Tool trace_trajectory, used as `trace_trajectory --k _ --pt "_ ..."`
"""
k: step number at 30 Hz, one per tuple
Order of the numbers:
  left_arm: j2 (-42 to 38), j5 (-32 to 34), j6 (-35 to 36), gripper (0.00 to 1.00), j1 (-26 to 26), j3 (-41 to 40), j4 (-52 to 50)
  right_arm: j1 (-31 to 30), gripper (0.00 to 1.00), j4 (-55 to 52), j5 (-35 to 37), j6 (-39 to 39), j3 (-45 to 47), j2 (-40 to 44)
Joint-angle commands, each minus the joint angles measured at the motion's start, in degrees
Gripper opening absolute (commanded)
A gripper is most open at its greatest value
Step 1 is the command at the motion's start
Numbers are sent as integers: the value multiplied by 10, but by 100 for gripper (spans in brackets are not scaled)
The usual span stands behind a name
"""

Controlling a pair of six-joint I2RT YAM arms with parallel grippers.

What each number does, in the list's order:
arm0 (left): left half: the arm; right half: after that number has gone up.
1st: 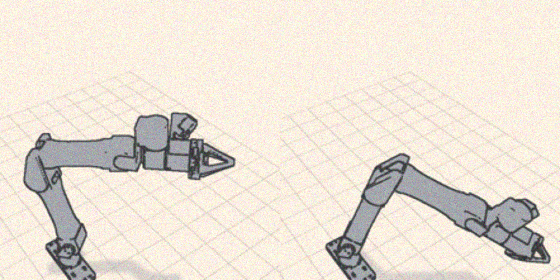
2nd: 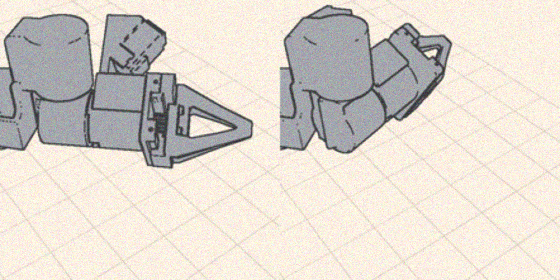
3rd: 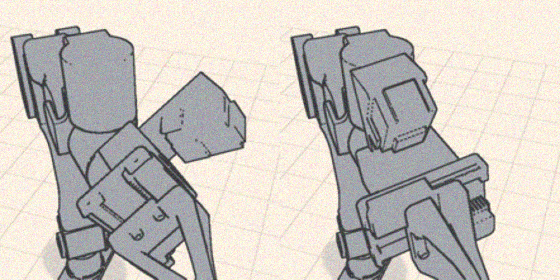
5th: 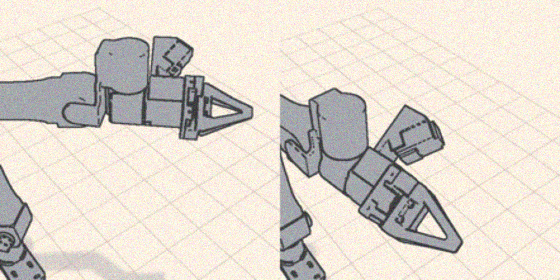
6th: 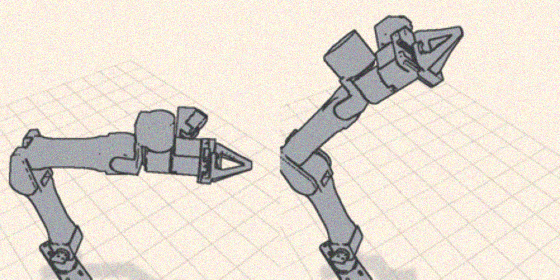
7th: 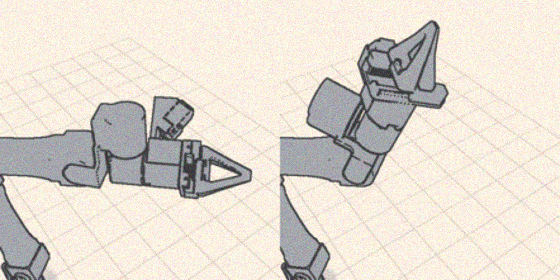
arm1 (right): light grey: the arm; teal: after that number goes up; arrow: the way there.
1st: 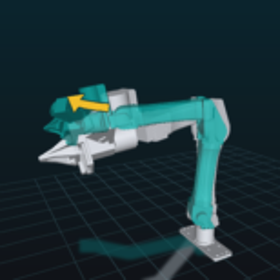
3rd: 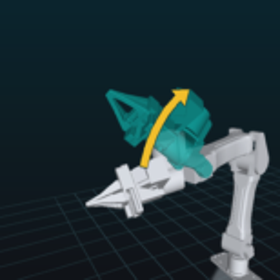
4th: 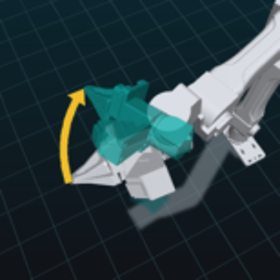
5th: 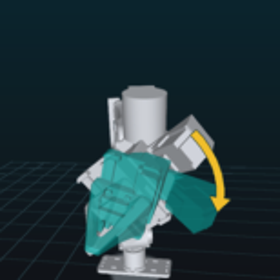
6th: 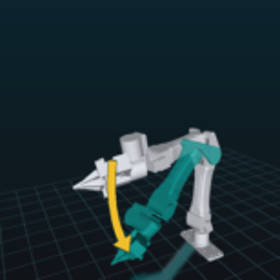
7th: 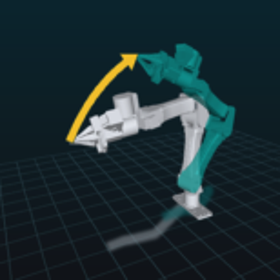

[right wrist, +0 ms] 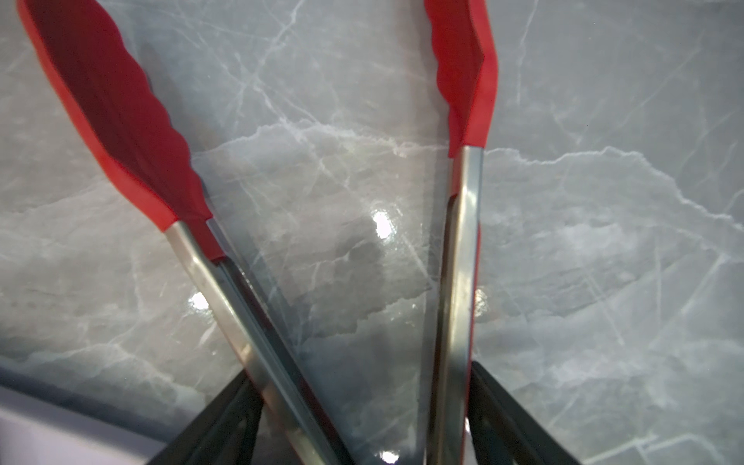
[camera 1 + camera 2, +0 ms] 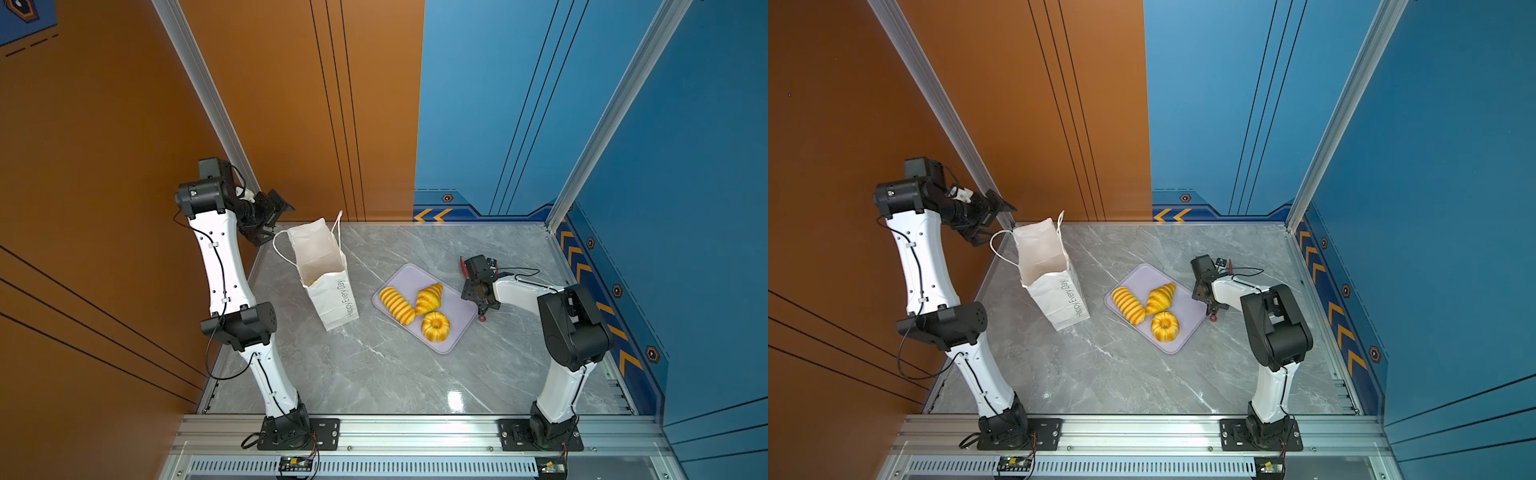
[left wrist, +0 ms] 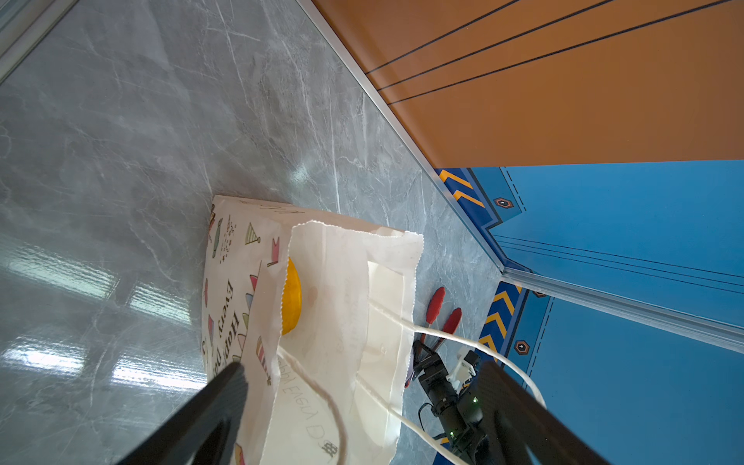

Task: Pack bread into a paper bag
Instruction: Pick up the clamp from the center of the board.

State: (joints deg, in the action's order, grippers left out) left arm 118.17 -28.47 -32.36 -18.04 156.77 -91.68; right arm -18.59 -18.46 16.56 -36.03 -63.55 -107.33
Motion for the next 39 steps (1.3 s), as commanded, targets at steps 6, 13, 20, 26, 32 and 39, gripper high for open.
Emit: trace_trajectory --k 6,13,20,26,32,39 --pt "-18 1 7 92 3 -2 -102 15 79 -52 -5 -8 -24 -27" --pt "-21 -1 8 92 1 -3 -102 22 90 -62 -10 -3 -46 -43" --pt "-23 -1 8 92 0 -5 -102 38 89 -72 -24 0 -65 -54" --pt "-23 -2 8 92 0 -6 -102 43 81 -74 -29 7 -76 -62" --pt "-24 -4 8 92 0 -6 -102 42 14 -76 -29 13 -81 -63" --pt "-22 -4 8 92 2 -2 -102 3 0 -47 34 26 1 52"
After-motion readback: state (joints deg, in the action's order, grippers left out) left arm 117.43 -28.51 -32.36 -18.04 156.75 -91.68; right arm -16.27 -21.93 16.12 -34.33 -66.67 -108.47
